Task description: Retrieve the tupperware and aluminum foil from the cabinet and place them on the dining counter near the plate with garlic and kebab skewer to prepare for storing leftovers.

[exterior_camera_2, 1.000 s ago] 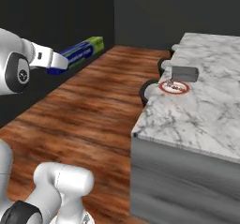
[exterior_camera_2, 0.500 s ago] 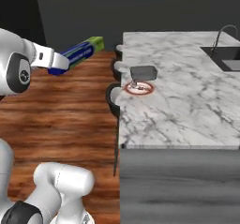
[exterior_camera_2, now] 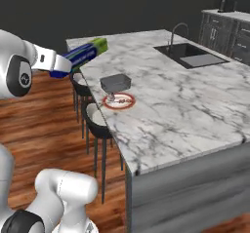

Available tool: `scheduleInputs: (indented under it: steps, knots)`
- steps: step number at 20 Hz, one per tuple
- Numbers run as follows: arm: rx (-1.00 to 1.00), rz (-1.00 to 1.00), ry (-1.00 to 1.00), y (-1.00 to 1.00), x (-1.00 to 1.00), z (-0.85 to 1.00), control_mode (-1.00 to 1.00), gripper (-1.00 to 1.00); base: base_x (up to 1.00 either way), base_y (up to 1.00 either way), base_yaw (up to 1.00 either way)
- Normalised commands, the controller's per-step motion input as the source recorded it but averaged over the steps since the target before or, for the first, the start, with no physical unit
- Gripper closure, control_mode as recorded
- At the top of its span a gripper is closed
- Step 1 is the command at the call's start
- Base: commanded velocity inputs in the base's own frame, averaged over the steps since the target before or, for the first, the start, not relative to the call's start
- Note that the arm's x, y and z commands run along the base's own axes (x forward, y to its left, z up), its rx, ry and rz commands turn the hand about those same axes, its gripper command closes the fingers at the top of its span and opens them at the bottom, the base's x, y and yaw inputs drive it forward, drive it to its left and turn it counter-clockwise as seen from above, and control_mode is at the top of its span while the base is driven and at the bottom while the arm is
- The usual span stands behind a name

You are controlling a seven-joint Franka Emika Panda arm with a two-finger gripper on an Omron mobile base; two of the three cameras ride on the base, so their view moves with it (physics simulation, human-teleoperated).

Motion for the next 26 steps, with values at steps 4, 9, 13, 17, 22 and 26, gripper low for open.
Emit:
scheduleInputs:
  steps: [4,9,13,17,22,26]
  knots:
    - [0.00,0.00,0.00,0.00,0.00,0.00,1.00,1.00,0.57,0.89,-0.63]
    - [0.00,0.00,0.00,0.00,0.00,0.00,1.00,1.00,0.55,0.88,-0.65]
    - [0.00,0.00,0.00,0.00,0.00,0.00,1.00,1.00,0.49,0.84,-0.68]
    - [0.00,0.00,0.00,0.00,0.00,0.00,1.00,1.00,0.37,0.59,-0.69]
    - [0.00,0.00,0.00,0.00,0.00,0.00,1.00,1.00,0.05,0.48,-0.70]
    - [0.00,0.00,0.00,0.00,0.00,0.00,1.00,1.00,0.00,0.56,-0.65]
